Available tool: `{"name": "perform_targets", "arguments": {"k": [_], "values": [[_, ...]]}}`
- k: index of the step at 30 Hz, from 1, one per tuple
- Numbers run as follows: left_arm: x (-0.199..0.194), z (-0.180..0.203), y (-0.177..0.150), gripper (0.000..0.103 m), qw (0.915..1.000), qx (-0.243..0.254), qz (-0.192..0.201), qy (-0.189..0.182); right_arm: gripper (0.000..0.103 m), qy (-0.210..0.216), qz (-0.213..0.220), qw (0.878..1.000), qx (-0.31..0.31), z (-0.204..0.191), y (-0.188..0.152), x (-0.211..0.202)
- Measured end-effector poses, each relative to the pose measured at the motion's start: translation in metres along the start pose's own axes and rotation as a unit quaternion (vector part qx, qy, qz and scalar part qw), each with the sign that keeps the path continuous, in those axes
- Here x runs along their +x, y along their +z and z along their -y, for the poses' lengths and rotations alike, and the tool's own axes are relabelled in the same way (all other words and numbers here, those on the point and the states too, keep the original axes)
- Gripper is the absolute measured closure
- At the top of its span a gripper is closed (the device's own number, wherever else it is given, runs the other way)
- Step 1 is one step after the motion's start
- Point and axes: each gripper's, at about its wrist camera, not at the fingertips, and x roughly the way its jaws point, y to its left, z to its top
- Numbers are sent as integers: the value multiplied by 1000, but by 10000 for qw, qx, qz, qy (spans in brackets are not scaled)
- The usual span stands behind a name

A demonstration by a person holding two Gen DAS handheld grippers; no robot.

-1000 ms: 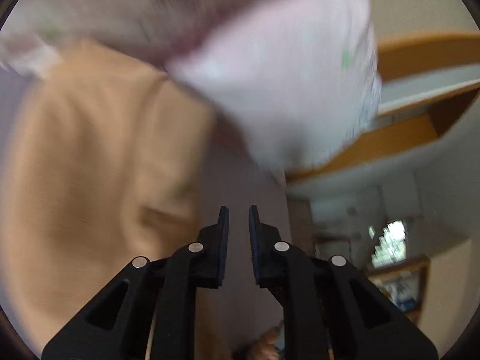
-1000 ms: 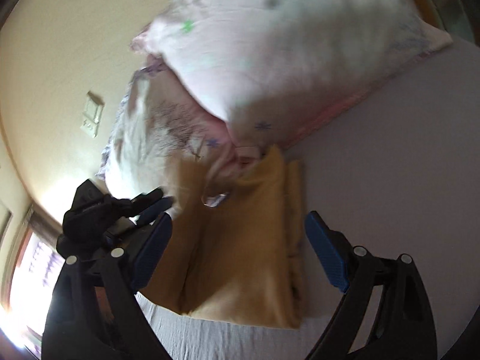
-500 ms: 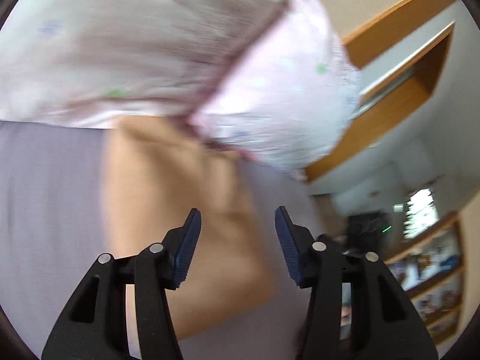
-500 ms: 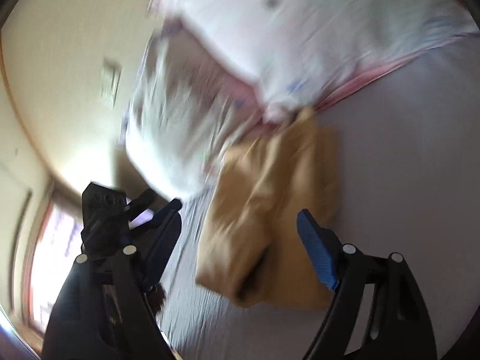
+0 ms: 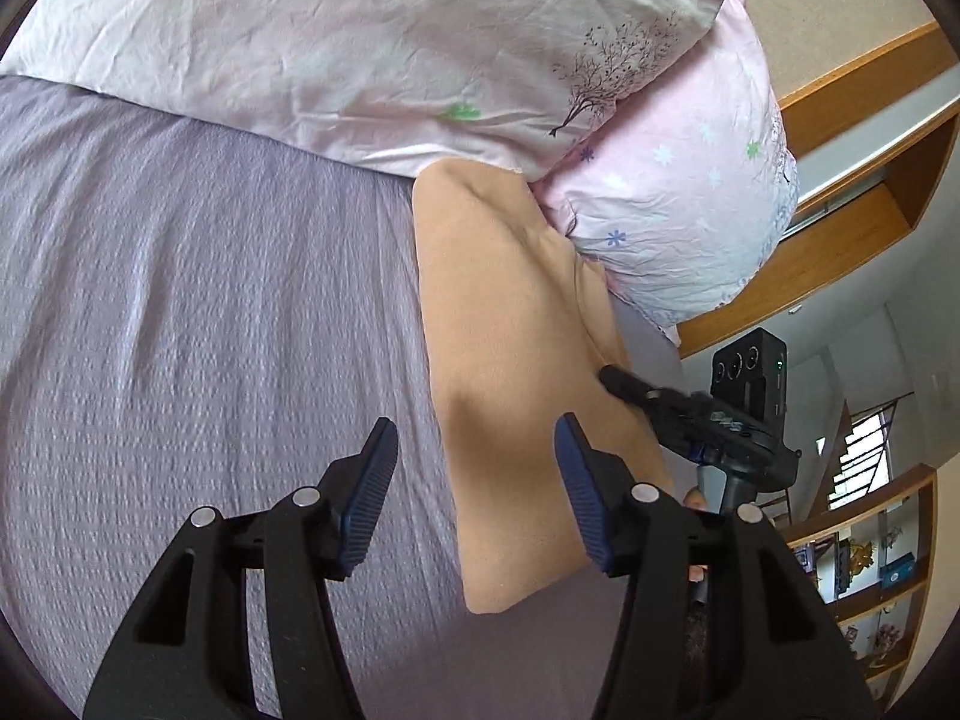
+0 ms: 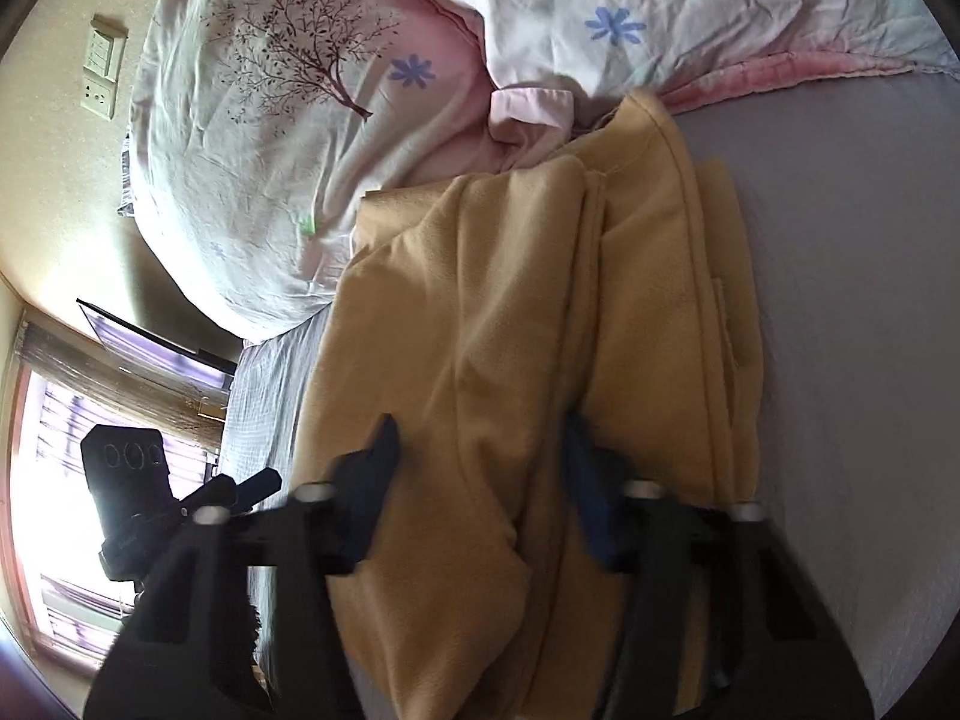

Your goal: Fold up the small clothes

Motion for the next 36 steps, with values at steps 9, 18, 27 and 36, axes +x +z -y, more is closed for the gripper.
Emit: {"name": "perform_targets", "arguments": {"k": [9,18,27,36], "values": [[7,-4,1,45,9999,106,-28,90,89,-660,1165,9872,-863,-34,24,-58],[28,3,4,36,9995,42,-207,-248,26,-750,857,9934,99,19,4,-65],[83,32,3,34,9977,95,-586,-338,31,208,182,9954,916,58,-21,-44],[47,25,-3,68,9990,321,-104,-280,81,978,267,9939,423,18,-48,-38]]}}
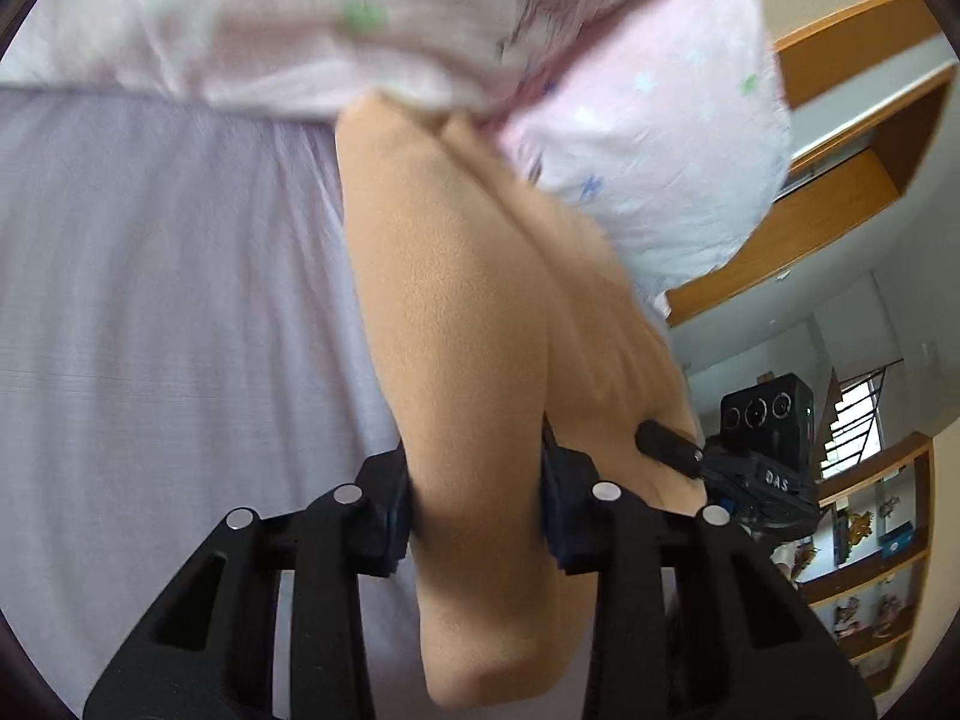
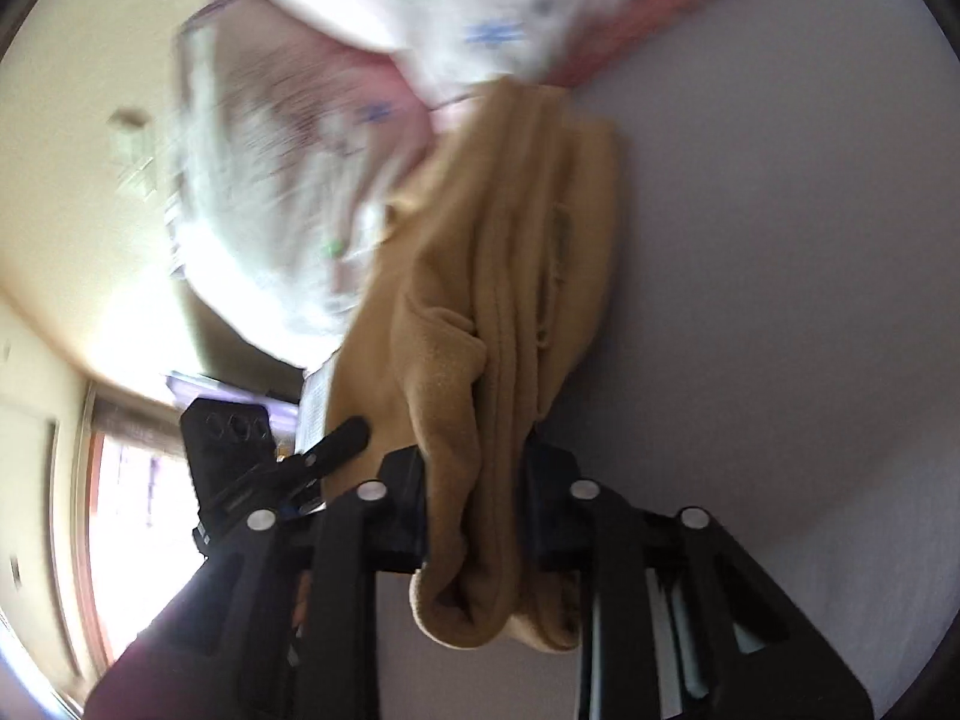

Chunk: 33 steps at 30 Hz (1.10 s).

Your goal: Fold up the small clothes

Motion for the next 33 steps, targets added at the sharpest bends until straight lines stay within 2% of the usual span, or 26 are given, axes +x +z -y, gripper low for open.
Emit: {"name": "perform_targets", "arguments": {"k": [3,5,6,7,8,12,13,14,16,18,19,20,21,23,26,28,30,31,33], "values": [[-48,-12,-10,68,9995,88,311,35,81,21,-319,9985,-450,-27,-17,20],[-57,-22,-24,64,9986,195,160,459,76,-427,-736,9940,-686,-34,-30,44],[-57,-31,-35,62,9965,239,-87,798,67,-754,-903,9904,-732,-33,-36,53],[-59,-35,-40,59,9962,244,-130,821,61,-736,-866,9911,-695,-35,-37,52],[-66,-38,-44,59,9969,243,-98,738,59,-781,-798,9916,-646,-37,-36,46],[-107,-16,-46,55,9920,824,591,749,50,-961,468,9921,-653,-54,-8,-1],[-109,-8,-45,48,9909,957,660,680,50,-970,581,9914,-656,-58,0,-2],[-108,0,-45,46,9900,1074,673,618,50,-1001,603,9910,-656,-62,8,3],[-98,13,-48,46,9890,1274,536,521,55,-1192,524,9896,-618,-61,24,18],[-85,17,-53,46,9873,1433,363,577,58,-1325,365,9893,-494,-61,32,46],[-79,17,-56,46,9862,1495,298,643,66,-1368,263,9890,-491,-57,33,56],[-76,15,-58,46,9853,1533,228,725,84,-1436,168,9882,-496,-54,35,67],[-71,14,-61,46,9844,1560,165,799,92,-1464,130,9879,-496,-51,34,76],[-75,14,-67,46,9838,1601,161,794,93,-1486,411,9870,-466,-48,24,67],[-73,12,-69,46,9865,1530,55,577,93,-1280,714,9892,-20,-36,4,40],[-71,12,-71,46,9866,1533,14,560,88,-1488,756,9858,-165,-41,-6,35],[-75,12,-73,46,9873,1491,34,550,76,-1680,762,9821,-390,-55,-11,28],[-80,13,-73,46,9882,1451,55,490,62,-1617,878,9813,-563,-67,-21,13],[-96,13,-78,44,9882,1452,234,422,53,-1185,986,9822,-1077,-92,-40,-6]]}}
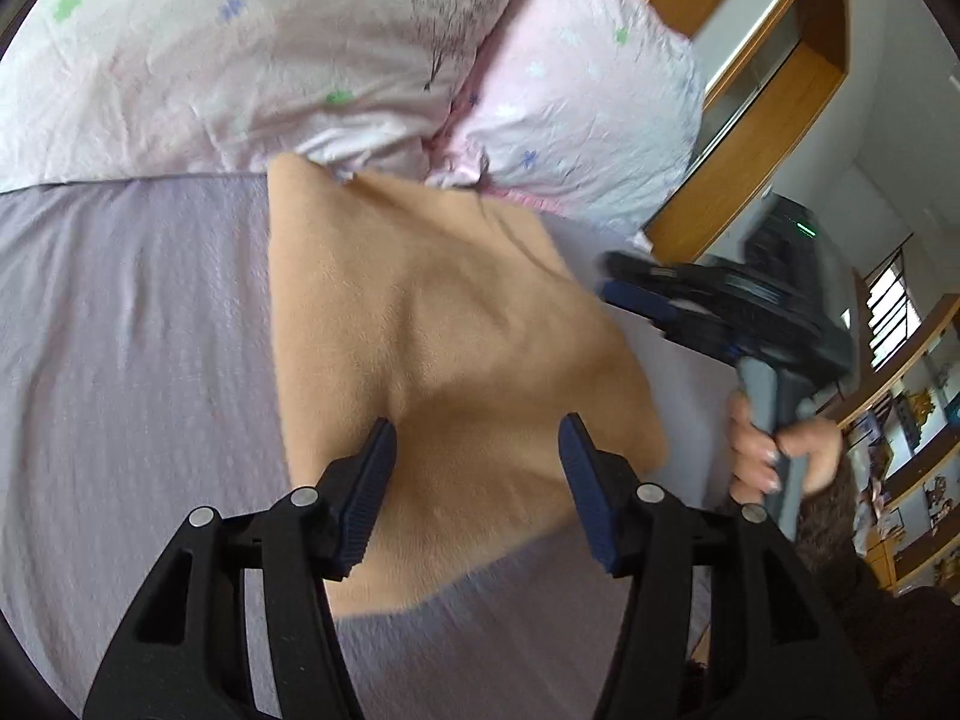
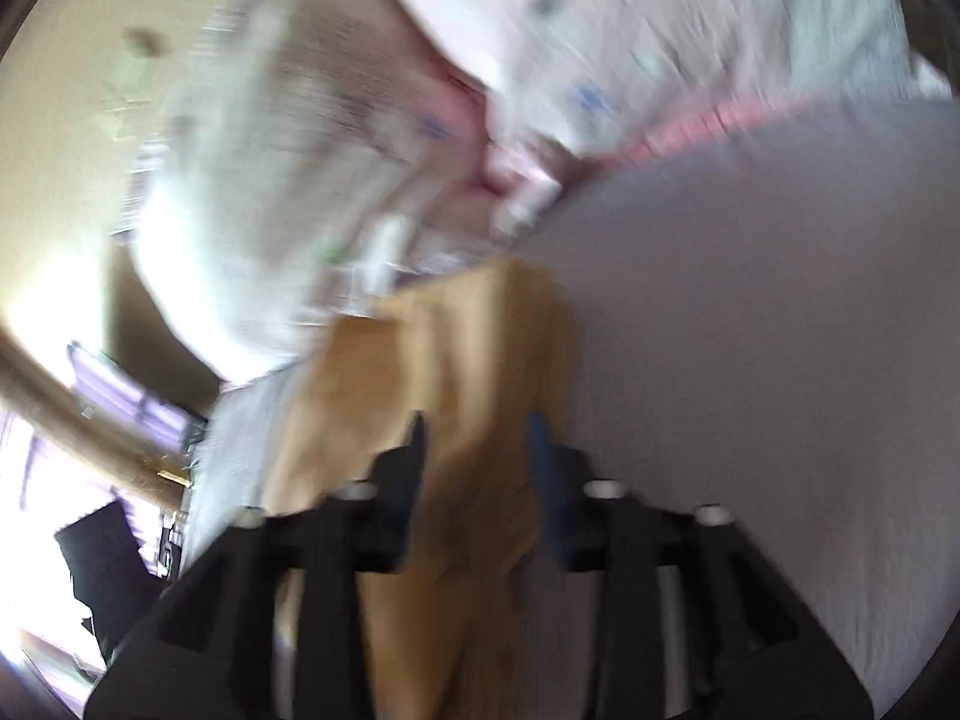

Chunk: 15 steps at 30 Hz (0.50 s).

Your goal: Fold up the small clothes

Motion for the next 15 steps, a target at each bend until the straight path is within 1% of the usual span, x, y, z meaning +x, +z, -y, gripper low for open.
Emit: {"name": "perform_targets", "arguments": {"k": [2,3,4,5,6,7,8,9,10,11,12,13,14,15], "values": [[-8,1,-3,39,9999,14,76,74,53,404,-177,9987,-251,-18,-17,-7],[-7,-1,-6,39,10000,12,24,84,52,573,-425,9970,-311,-24,-29,-2],[-3,-2,-7,39,9999,-8,-56,128,51,527,-652,9960,-322,-28,-37,11],[6,-2,-11,39,9995,-14,-223,239,51,242,-1033,9938,-317,-25,-50,29],[13,-2,-13,39,9989,36,-320,342,51,25,-1243,9919,-275,-21,-57,44],[15,-1,-15,39,9987,70,-328,392,55,-22,-1242,9921,-158,-15,-62,50],[12,1,-17,39,9985,89,-318,438,55,43,-1056,9944,-54,-13,-65,41],[3,4,-21,39,9986,119,-310,405,53,75,-950,9954,3,-16,-66,29],[-4,5,-23,38,9988,145,-275,385,42,76,-809,9967,-34,-20,-69,18],[-10,7,-26,33,9986,168,-247,441,31,9,-635,9979,-108,-24,-74,6],[-19,9,-33,26,9975,214,-239,633,11,-274,-437,9983,-255,-31,-84,-9],[-25,11,-39,12,9952,259,-245,907,8,-413,-393,9978,-344,-35,-90,-12],[-31,12,-47,10,9919,292,-241,1210,8,-604,-407,9963,-460,-38,-99,-17],[-34,14,-55,10,9876,333,-240,1516,8,-870,-484,9935,-554,-41,-111,-18]]}}
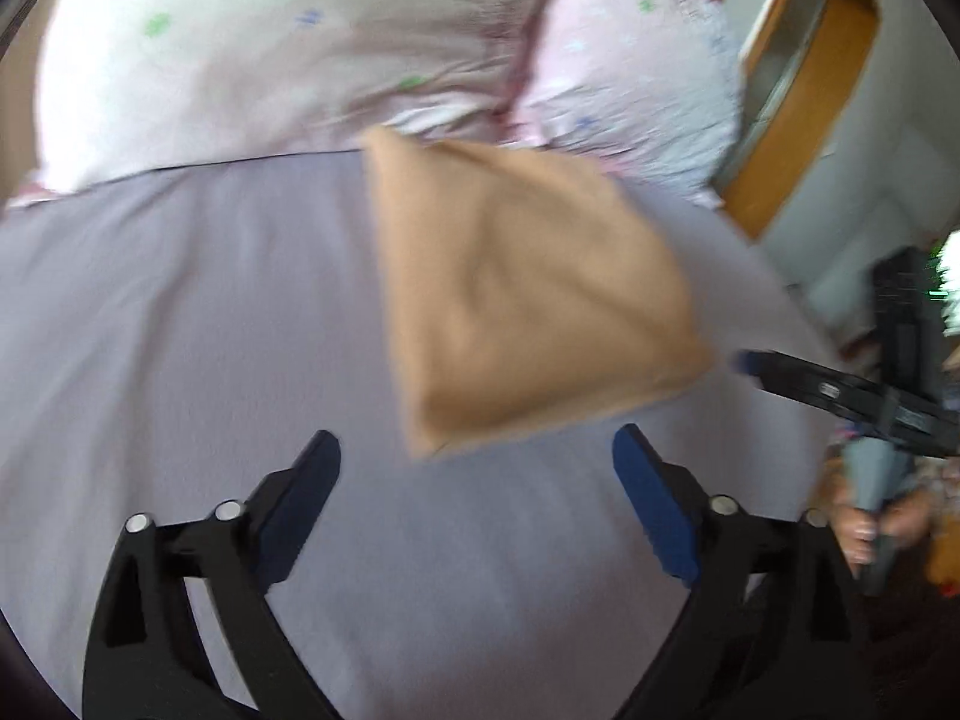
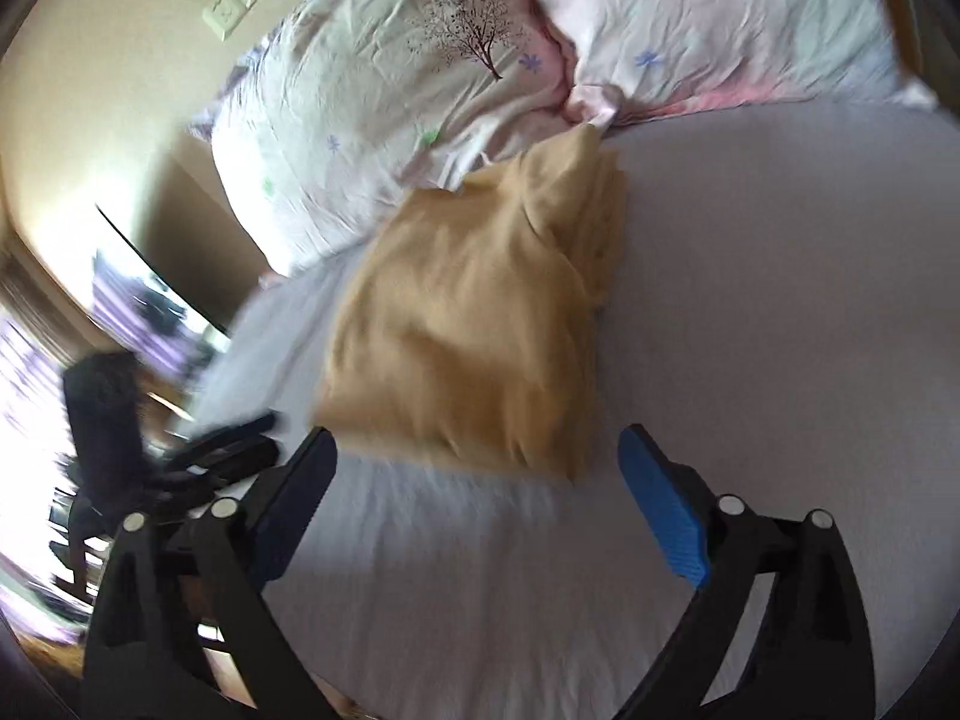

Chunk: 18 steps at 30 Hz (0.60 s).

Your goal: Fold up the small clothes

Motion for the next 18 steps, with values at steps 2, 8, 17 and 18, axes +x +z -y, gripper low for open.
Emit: {"name": "perform_targets", "arguments": {"k": [2,8,17,18], "values": [[-2,5,-16,9,9990,34,-99,445,8,-468,-139,9988,-82,-4,-17,1],[16,16,-35,6,9904,208,-399,1305,8,-1424,-247,9878,-573,-24,-50,24],[27,17,-31,1,9878,79,-429,1495,3,-1924,-195,9775,-843,-35,-59,29],[26,18,-31,1,9878,65,-430,1496,2,-1930,-186,9773,-856,-36,-60,30]]}}
